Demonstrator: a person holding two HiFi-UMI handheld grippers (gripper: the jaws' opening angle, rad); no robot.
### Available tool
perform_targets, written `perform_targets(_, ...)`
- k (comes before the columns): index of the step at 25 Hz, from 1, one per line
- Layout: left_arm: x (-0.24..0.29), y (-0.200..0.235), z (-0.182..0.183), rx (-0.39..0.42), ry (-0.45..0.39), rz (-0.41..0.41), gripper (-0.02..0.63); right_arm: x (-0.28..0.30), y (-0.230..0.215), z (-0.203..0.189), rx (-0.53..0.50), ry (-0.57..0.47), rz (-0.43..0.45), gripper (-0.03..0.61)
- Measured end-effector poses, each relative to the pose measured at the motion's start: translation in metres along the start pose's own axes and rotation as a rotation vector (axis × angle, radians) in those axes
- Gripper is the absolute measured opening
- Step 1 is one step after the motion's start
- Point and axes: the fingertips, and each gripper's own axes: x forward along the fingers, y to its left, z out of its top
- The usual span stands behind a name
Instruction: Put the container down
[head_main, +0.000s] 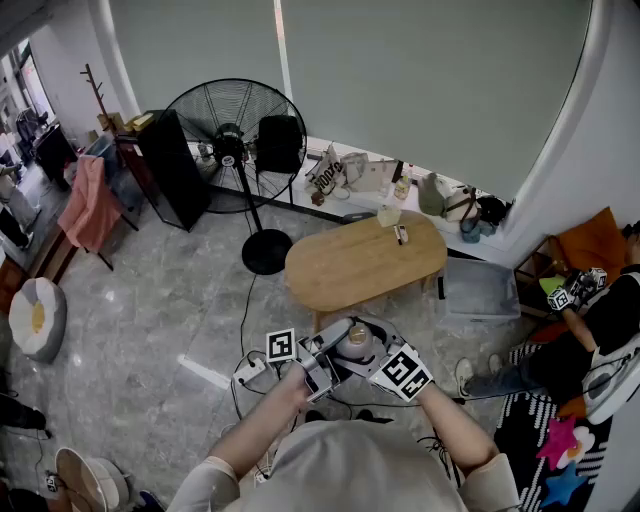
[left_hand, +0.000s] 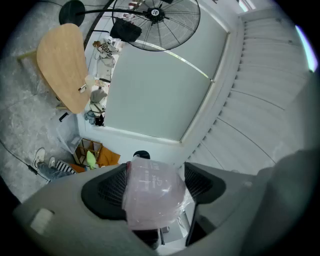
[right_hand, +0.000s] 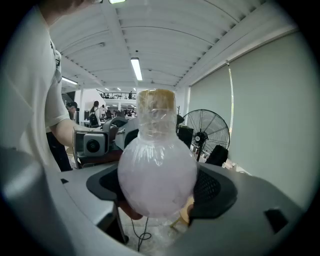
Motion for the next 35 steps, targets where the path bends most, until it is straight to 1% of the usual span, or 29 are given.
perform_targets(7, -0.006, -0.005, 0.008, -0.024, -0.021, 0.004, 0.356, 0.011, 0.000, -0.004, 0.001, -0.004, -0.003, 0.397)
perform_targets(13, -0.018, -0.004, 0.013, -0.033, -0.019, 0.007, 0.356, 0.021, 0.008, -0.004, 0.007, 0.014, -0.006, 0.397)
perform_targets(20, -0.038, -0.009, 0.022, -0.038, -0.005, 0.014, 0.356, 0.040, 0.018, -0.002, 0.024, 0.015, -0.029, 0.397)
perform_targets(24, -0.050, -0.006, 0.025, -0.045, 0.001, 0.032, 0.356, 0.049, 0.026, 0.000, 0.039, 0.006, -0.034, 0.397)
perform_targets(31, -0.054, -0.008, 0.023, -0.066, 0.013, 0.026, 0.356, 0.053, 0.029, -0.003, 0.042, 0.013, -0.048, 0.397)
perform_targets(35, -0.051, -0.001, 0.028, -0.060, 0.014, 0.034, 0.356, 0.054, 0.024, -0.004, 0.055, 0.011, -0.049, 0.397)
